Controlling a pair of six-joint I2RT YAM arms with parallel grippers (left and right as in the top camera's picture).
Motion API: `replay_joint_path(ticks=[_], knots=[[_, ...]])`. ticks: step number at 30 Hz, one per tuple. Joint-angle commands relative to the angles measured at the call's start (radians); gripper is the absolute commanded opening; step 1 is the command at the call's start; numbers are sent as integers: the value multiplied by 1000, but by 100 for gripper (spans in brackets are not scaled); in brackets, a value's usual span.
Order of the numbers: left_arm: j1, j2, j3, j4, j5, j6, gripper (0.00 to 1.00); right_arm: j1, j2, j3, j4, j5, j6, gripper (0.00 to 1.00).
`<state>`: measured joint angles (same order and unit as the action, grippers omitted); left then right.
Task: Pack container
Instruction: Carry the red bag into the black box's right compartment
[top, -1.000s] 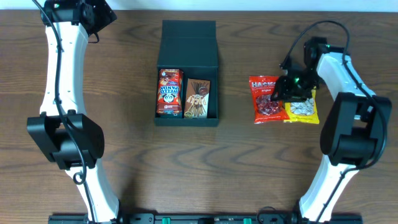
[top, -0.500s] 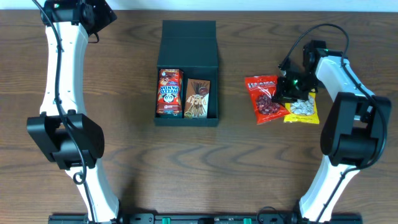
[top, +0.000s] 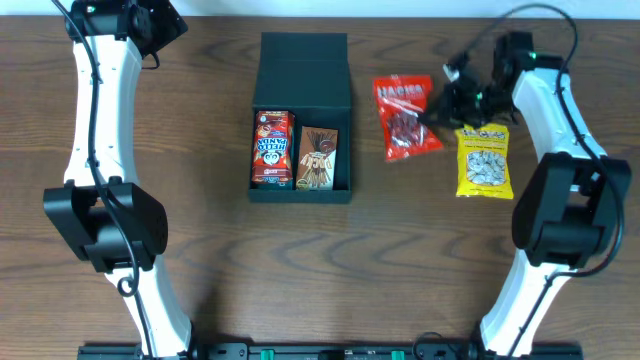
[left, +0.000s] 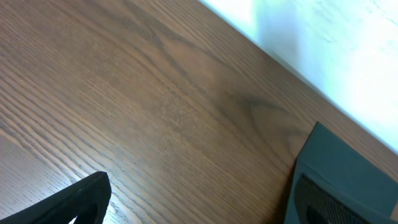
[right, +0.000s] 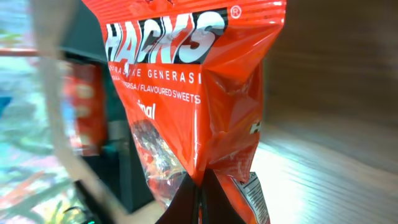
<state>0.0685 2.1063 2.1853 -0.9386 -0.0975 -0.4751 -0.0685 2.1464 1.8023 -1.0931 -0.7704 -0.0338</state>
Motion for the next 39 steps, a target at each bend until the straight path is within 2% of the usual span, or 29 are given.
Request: replay_joint_path(ticks=[1, 5, 9, 18, 30, 39], knots=[[4, -1, -4, -4, -17, -12, 95, 60, 2, 103, -34, -125, 56, 2], [4, -1, -4, -4, -17, -12, 95, 135, 2, 180, -80, -125, 177, 2], [4, -1, -4, -3, -17, -12, 95, 205, 2, 179, -81, -106, 306, 2], [4, -1, -4, -4, -18, -12, 95, 359, 2, 179, -76, 152, 581, 2], [4, -1, -4, -5, -18, -11, 95, 511, 3, 178, -77, 351, 821, 2], [12, -1, -4, -8, -17, -11, 95, 519, 3, 150, -75, 434, 874, 2]])
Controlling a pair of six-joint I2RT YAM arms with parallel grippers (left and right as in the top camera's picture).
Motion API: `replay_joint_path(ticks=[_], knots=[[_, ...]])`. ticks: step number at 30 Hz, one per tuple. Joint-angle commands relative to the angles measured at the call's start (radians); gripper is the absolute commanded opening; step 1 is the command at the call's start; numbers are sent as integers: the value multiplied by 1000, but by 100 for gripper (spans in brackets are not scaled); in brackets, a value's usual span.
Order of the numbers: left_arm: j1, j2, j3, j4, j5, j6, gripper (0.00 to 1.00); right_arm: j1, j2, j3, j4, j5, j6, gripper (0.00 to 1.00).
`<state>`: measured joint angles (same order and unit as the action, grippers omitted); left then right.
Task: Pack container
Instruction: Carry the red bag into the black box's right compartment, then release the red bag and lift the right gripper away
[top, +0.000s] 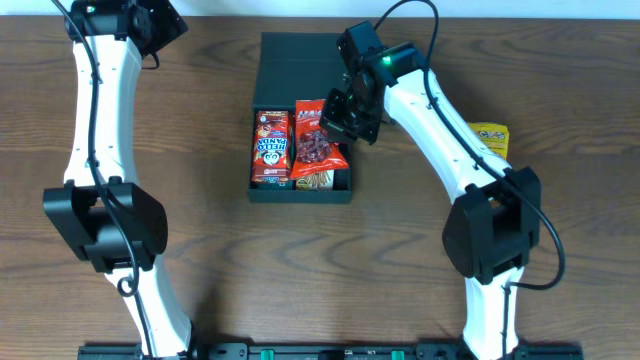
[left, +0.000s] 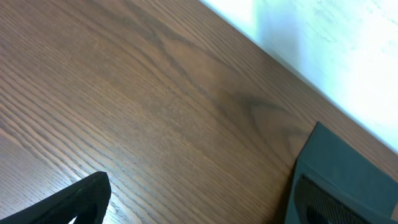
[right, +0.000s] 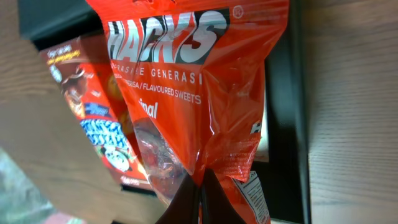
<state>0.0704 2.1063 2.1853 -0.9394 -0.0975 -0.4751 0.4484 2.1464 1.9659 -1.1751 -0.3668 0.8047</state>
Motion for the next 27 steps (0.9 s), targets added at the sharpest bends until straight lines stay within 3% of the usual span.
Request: replay_joint_path(ticks=[1, 3, 4, 6, 8, 9, 11, 12, 14, 15, 16, 17, 18, 20, 27], knots=[[11, -1, -4, -6, -17, -11, 95, 2, 3, -24, 14, 30, 35, 2], [11, -1, -4, -6, -17, -12, 95, 2, 3, -51, 33, 26, 31, 1], [11, -1, -4, -6, -17, -12, 96, 2, 3, -68, 39, 23, 28, 8], [11, -1, -4, -5, -16, -12, 95, 2, 3, -96, 49, 2, 5, 2], [11, -1, -4, -5, -16, -12, 95, 2, 3, -115, 52, -3, 1, 3], [11, -1, -4, -5, -16, -12, 95, 0, 3, -122, 54, -2, -6, 21], [11, -1, -4, -6, -13, -12, 95, -3, 3, -126, 57, 1, -51, 83], [11, -1, -4, -6, -13, -12, 95, -5, 3, -126, 58, 2, -74, 94], [10, -1, -4, -6, -14, -12, 95, -12, 3, -126, 60, 4, -102, 98], [9, -1, -4, -6, -13, -12, 96, -17, 3, -126, 60, 3, -112, 95], [9, -1, -4, -6, -14, -12, 95, -24, 2, -126, 61, -6, -135, 84], [9, -1, -4, -6, -13, -12, 95, -31, 2, -123, 61, -24, -164, 67], [9, -1, -4, -6, -14, -12, 95, -39, 2, -117, 61, -51, -200, 43], [9, -1, -4, -6, -14, -12, 95, -65, 0, -91, 55, -142, -306, 17], [9, -1, -4, -6, -14, -12, 96, -159, -73, 15, 4, -300, -575, 31]])
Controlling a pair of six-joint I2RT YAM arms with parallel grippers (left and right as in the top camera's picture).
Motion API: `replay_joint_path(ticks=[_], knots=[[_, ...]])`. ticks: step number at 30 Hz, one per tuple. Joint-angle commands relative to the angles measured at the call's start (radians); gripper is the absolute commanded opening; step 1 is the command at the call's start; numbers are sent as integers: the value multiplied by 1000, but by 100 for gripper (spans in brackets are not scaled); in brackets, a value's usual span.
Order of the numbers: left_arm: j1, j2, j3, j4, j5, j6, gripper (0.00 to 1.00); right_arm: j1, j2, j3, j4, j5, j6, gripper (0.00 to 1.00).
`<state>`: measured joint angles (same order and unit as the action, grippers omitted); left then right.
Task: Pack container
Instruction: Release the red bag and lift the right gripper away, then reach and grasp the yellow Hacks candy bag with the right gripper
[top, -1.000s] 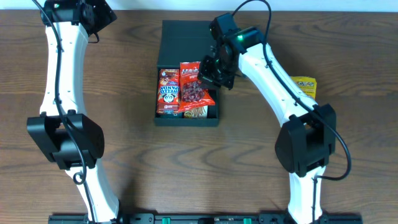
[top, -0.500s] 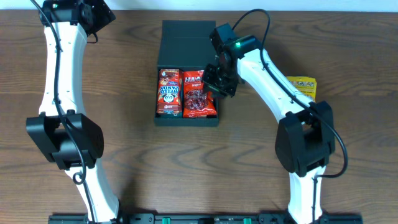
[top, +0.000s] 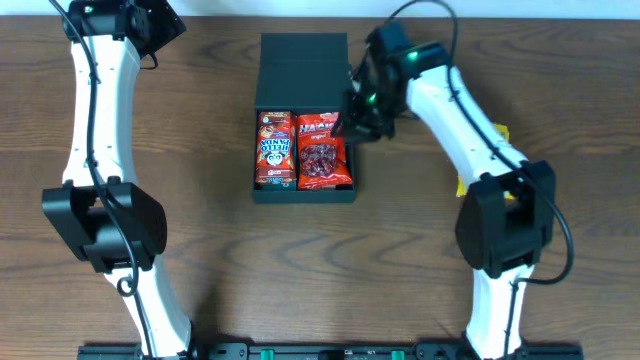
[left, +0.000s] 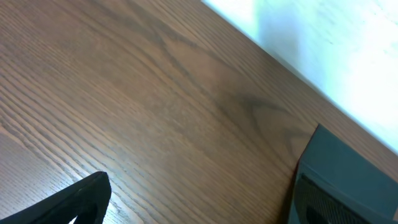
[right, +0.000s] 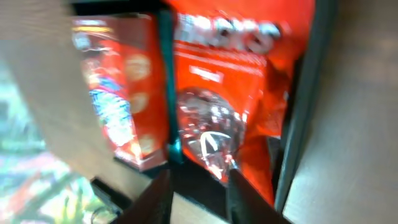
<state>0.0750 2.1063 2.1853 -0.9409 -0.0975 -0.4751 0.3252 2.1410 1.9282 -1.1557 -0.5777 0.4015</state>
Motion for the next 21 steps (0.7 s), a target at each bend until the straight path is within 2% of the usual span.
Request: replay_joint_path(ticks=[1, 4, 6, 8, 9, 16, 21], knots=[[4, -1, -4, -5, -14, -12, 95, -53, -87, 63, -30, -58, -202, 29], [4, -1, -4, -5, -14, -12, 95, -127, -153, 69, -98, 254, -212, 23], [4, -1, -4, -5, -14, -12, 95, -185, -177, 69, -154, 474, -225, 24], [4, -1, -4, -5, -14, -12, 95, -249, -179, 69, -211, 594, -303, 38], [4, -1, -4, -5, -14, -12, 95, -283, -174, 66, -230, 617, -350, 38], [4, -1, -4, -5, -14, -12, 95, -509, -136, -20, -183, 567, -513, 54], [4, -1, -4, -5, -14, -12, 95, -665, -100, -140, -84, 364, -576, 56]])
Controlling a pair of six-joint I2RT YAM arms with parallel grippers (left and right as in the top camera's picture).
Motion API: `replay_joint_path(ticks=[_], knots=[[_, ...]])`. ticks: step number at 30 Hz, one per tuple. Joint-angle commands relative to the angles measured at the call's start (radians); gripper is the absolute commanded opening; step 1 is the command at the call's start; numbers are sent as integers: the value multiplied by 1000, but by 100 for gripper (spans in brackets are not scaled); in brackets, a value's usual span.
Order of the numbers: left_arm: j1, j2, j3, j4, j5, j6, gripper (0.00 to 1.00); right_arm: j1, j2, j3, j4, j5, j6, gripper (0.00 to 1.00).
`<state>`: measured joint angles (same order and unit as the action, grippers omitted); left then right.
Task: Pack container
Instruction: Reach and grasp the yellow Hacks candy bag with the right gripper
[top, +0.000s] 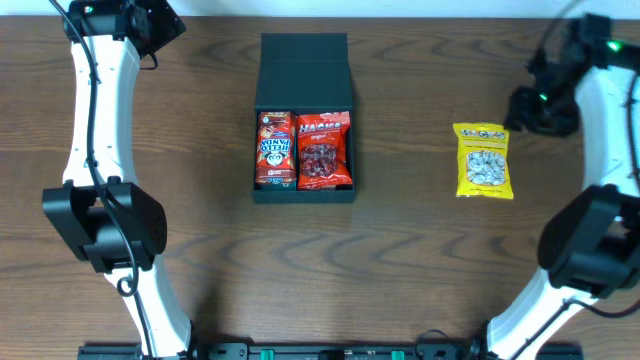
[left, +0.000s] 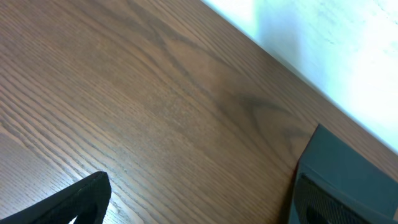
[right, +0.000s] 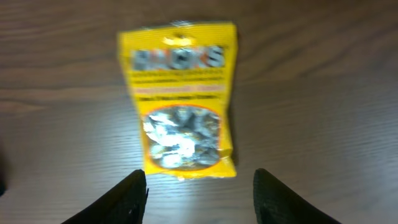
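The dark green box sits at the table's centre with its lid laid back. In it lie a red biscuit pack on the left and the red Hacks sweets bag on the right. A yellow Hacks bag lies flat on the wood to the right. My right gripper hovers open just beyond the bag's top end, at the far right, holding nothing. My left gripper stays at the far left corner; only one fingertip shows in its wrist view, near the box's corner.
The brown wooden table ends at a white back edge. Both arm bases stand at the front corners, left and right.
My right gripper has left the box, where it stood open over the red sweets bag, and is now open at the far right by the yellow bag. The left arm is unmoved.
My right gripper first held the red Hacks bag up at the right of the box. Then it held the bag over the box's right half. Then the bag lay in the box with the jaws open above it. Now the gripper is by the yellow bag.
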<state>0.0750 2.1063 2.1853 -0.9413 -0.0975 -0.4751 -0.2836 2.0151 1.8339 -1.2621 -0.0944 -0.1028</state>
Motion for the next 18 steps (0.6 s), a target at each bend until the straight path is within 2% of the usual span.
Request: replay_joint_path(ticks=[1, 5, 18], knots=[[4, -1, -4, -3, -14, -12, 95, -74, 32, -61, 35, -150, -80, 58], [4, -1, -4, -3, -14, -12, 95, -114, 57, -140, 102, -181, -86, 60], [4, -1, -4, 8, -15, -12, 95, -106, 125, -289, 254, -240, -58, 62]])
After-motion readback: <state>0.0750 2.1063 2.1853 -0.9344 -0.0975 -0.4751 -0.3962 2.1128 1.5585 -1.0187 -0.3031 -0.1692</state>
